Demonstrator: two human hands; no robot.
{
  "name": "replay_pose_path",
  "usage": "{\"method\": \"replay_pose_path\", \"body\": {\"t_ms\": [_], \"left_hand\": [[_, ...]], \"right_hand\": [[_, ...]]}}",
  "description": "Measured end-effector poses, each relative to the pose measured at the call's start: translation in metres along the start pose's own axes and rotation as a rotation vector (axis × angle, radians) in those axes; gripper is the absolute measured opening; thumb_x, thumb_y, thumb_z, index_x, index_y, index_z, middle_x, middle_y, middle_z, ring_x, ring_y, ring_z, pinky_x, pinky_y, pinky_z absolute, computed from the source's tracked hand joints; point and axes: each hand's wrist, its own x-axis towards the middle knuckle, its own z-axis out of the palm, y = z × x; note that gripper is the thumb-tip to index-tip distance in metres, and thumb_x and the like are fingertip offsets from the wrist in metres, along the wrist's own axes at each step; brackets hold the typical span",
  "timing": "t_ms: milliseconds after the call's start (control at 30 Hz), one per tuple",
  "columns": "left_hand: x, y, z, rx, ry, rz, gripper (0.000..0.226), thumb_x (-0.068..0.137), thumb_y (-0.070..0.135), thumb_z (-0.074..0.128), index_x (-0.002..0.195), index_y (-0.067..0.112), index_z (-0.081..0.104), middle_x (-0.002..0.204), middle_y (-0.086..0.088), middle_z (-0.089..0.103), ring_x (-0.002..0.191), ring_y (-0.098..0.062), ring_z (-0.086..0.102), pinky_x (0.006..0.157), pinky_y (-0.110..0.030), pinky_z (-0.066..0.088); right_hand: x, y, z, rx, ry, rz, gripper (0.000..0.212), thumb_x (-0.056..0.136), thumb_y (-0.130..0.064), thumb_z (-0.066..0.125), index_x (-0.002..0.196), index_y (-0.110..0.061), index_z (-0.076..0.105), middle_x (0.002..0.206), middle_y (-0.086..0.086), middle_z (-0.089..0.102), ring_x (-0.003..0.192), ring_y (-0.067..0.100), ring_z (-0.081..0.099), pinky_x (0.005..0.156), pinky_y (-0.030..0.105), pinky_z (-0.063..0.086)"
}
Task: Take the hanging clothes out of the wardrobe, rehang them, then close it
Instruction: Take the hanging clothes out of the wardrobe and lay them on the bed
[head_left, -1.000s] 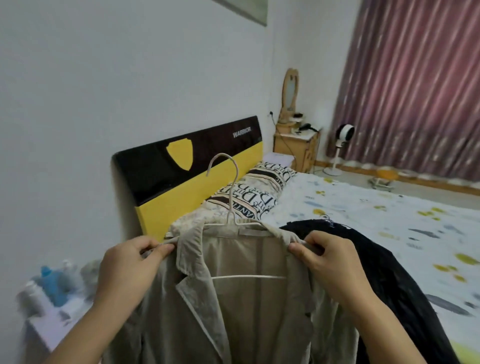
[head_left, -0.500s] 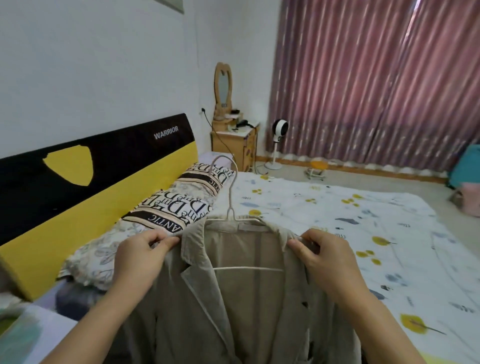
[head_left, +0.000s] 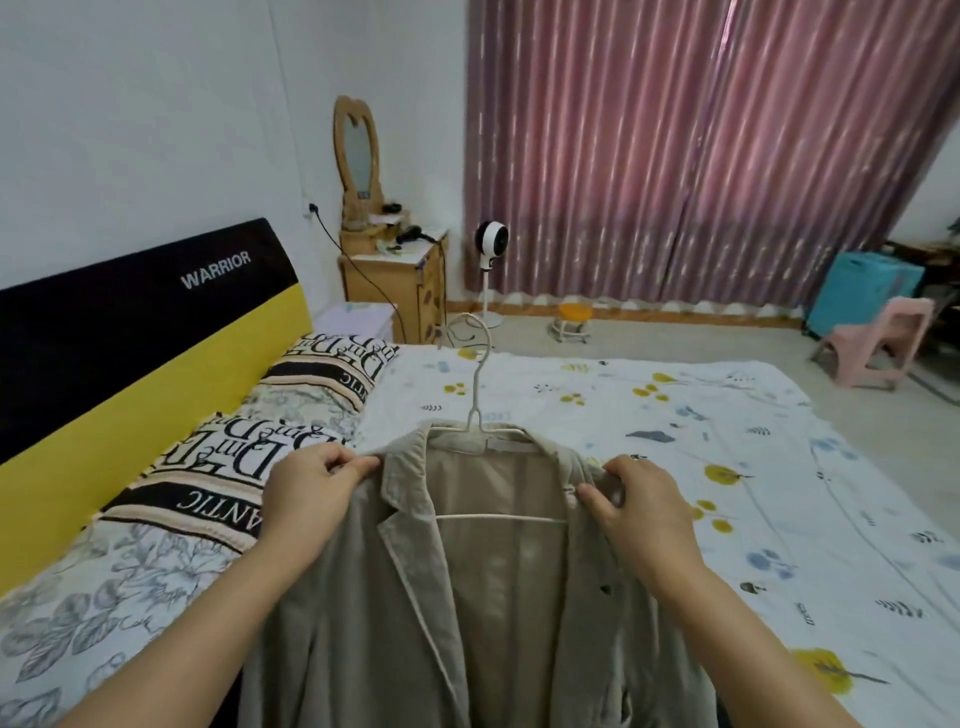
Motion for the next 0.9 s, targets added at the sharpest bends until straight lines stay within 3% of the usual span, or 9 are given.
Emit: {"method": "replay_pose_path", "body": {"t_ms": [133,233,367,467,633,767,900], "left_hand": [[0.075,-0.030,0.053,0.006,-0.084,0.006,0.021,0.081,0.026,0.070,0.063,0.014,0.066,0.063,-0.003,0.064,0.060,-0.011,0.051,0.056,-0.021,0.036],[0.126,-0.059,0.095,0.018,-0.146,-0.009,0.026,0.081,0.026,0.069,0.058,0.019,0.061,0.063,0.000,0.062,0.061,-0.014,0.053,0.056,-0.023,0.036],[0.188,-0.102,0.152,0.020,-0.188,-0.061,0.029,0.082,0.026,0.068,0.064,0.003,0.066,0.067,-0.011,0.065,0.068,-0.025,0.057,0.057,-0.028,0.037],[0.221,-0.135,0.194,0.040,-0.199,-0.124,0.032,0.083,0.028,0.067,0.068,0.000,0.067,0.069,-0.012,0.064,0.065,-0.022,0.052,0.054,-0.022,0.033],[0.250,-0.188,0.261,0.111,-0.230,-0.205,0.034,0.084,0.031,0.065,0.065,0.003,0.065,0.065,-0.009,0.060,0.066,-0.025,0.052,0.051,-0.028,0.030],[0.257,-0.229,0.313,0.178,-0.268,-0.216,0.039,0.085,0.033,0.063,0.068,-0.001,0.064,0.072,-0.015,0.064,0.072,-0.029,0.055,0.060,-0.035,0.034],[0.251,-0.268,0.354,0.176,-0.343,-0.276,0.026,0.085,0.029,0.064,0.076,0.005,0.061,0.080,-0.010,0.062,0.085,-0.031,0.057,0.065,-0.032,0.035]], "right_hand": [[0.062,0.000,0.049,-0.055,-0.001,0.097,0.025,0.086,-0.043,0.058,0.081,-0.023,0.045,0.087,-0.003,0.050,0.099,0.023,0.050,0.078,0.037,0.040],[0.110,0.001,0.091,-0.125,-0.022,0.169,0.024,0.088,-0.044,0.055,0.090,-0.021,0.052,0.101,0.000,0.057,0.106,0.023,0.048,0.082,0.036,0.038],[0.167,0.006,0.153,-0.225,-0.049,0.205,0.030,0.090,-0.046,0.052,0.103,-0.020,0.056,0.111,0.001,0.056,0.112,0.023,0.046,0.088,0.037,0.035],[0.195,0.014,0.203,-0.274,-0.066,0.188,0.034,0.091,-0.042,0.051,0.112,-0.017,0.056,0.115,0.006,0.054,0.114,0.027,0.045,0.092,0.039,0.033],[0.211,0.035,0.282,-0.253,-0.154,0.091,0.040,0.083,-0.025,0.064,0.115,-0.003,0.057,0.109,0.018,0.058,0.107,0.040,0.054,0.085,0.047,0.042],[0.206,0.060,0.339,-0.324,-0.330,0.168,0.058,0.094,-0.038,0.044,0.142,-0.009,0.027,0.150,0.017,0.025,0.140,0.034,0.021,0.107,0.047,0.028],[0.197,0.086,0.384,-0.386,-0.538,0.226,0.065,0.099,-0.043,0.029,0.150,-0.016,0.000,0.158,0.011,-0.008,0.146,0.028,-0.004,0.115,0.047,0.011]]}}
